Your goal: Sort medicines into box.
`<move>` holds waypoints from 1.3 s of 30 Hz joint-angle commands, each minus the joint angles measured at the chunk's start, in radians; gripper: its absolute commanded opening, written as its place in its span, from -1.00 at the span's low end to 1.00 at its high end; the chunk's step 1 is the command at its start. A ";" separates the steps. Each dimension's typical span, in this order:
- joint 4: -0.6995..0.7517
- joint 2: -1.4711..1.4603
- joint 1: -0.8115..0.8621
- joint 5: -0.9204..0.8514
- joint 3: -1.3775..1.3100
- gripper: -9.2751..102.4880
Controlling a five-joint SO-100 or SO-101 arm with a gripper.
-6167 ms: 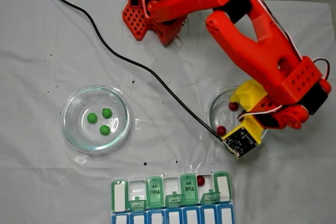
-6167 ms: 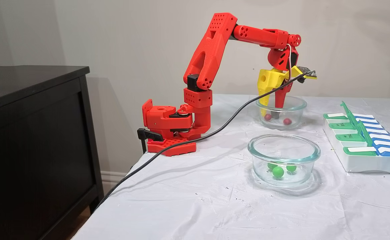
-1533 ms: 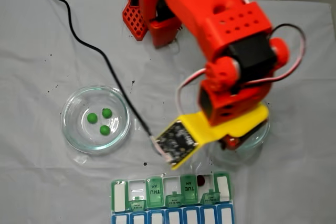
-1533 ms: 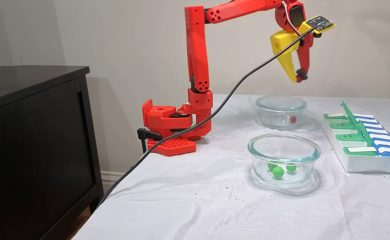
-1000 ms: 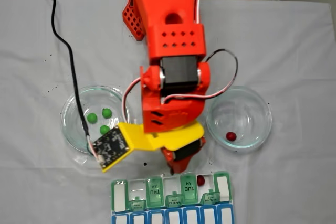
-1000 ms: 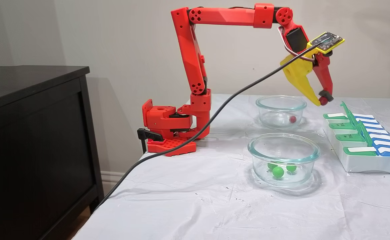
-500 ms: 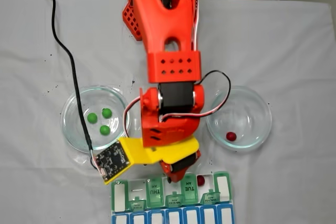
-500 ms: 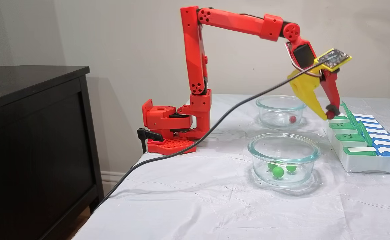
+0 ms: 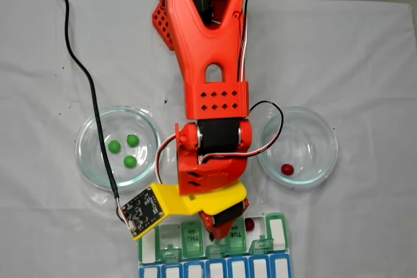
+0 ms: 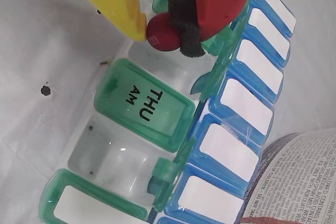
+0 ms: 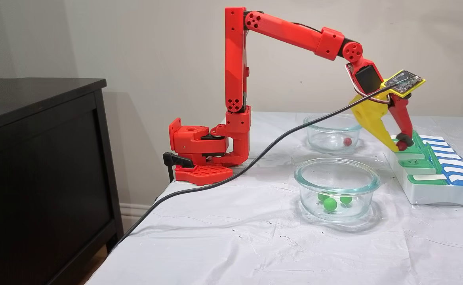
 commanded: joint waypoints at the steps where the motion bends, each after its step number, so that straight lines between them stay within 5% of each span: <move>1: -0.055 0.032 -0.023 0.003 -0.041 -0.84; 8: -0.081 0.029 -0.021 0.018 -0.035 -0.83; 11: -0.081 0.011 -0.023 0.005 -0.035 -0.57; 21: -0.083 0.031 -0.025 0.005 -0.021 -0.45; 24: -0.052 0.071 -0.029 -0.006 -0.015 -0.52; 27: 0.028 0.153 -0.069 -0.006 -0.031 -0.84; 33: 0.387 0.198 -0.195 0.091 -0.238 -0.84; 39: 0.360 0.322 -0.360 -0.023 -0.160 -0.84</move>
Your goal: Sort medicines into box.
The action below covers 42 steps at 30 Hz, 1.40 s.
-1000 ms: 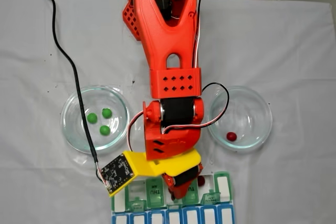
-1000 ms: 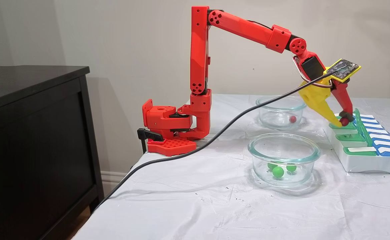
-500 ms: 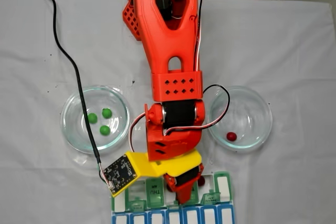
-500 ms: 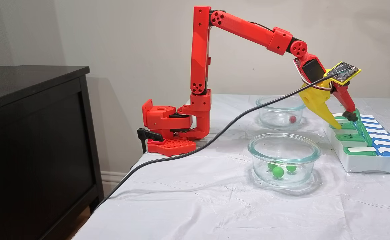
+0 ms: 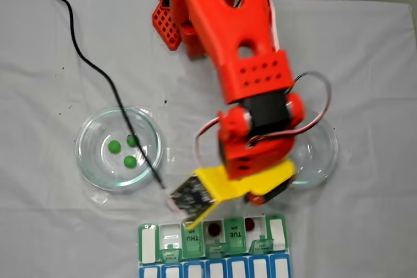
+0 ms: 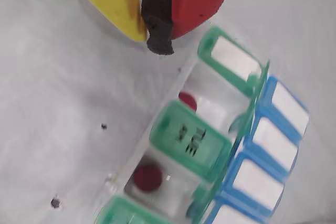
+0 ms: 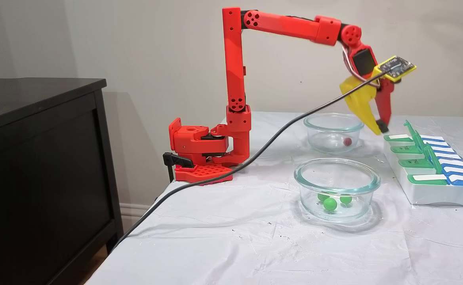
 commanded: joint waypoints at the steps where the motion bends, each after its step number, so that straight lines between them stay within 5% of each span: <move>1: -0.058 0.225 -0.129 -0.130 0.015 -0.84; 10: -0.058 0.339 -0.272 -0.468 0.235 -0.84; 19: -0.069 0.342 -0.199 -0.611 0.314 -0.52; 30: -0.106 0.350 -0.222 -0.663 0.436 -0.52; 42: -0.316 0.253 -0.218 -0.670 0.512 -0.51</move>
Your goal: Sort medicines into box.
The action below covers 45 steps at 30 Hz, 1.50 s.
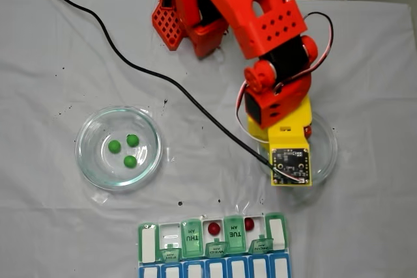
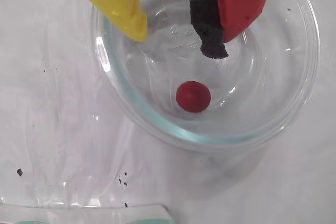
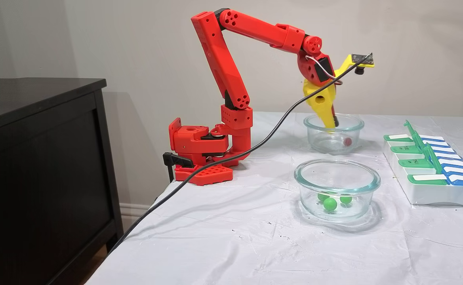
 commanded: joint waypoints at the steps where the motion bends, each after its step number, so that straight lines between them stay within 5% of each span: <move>1: -0.057 -0.011 -0.006 -0.018 -0.009 -0.51; 22: -0.195 -0.310 0.080 -0.117 -0.100 -0.42; 45: -0.302 -0.310 0.114 -0.156 -0.063 -0.74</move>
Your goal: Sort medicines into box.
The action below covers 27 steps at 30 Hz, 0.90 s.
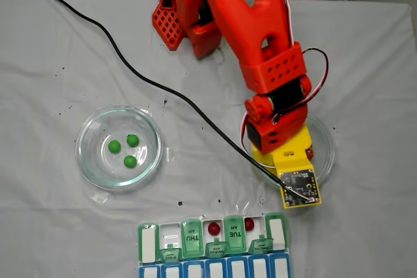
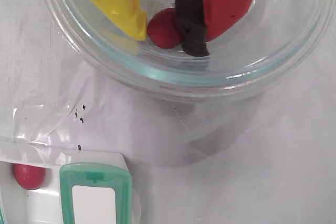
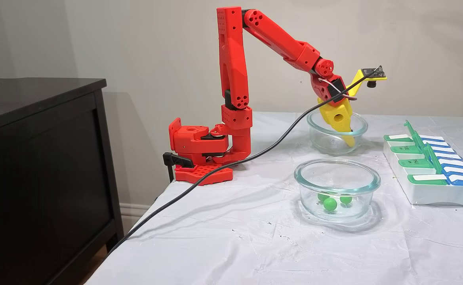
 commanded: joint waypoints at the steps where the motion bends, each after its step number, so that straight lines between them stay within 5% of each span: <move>1: 0.006 0.032 0.012 -0.009 -0.006 -0.74; 13: 0.121 0.184 -0.086 0.178 0.017 -0.84; 27: 0.359 0.443 -0.138 0.871 -0.172 -0.84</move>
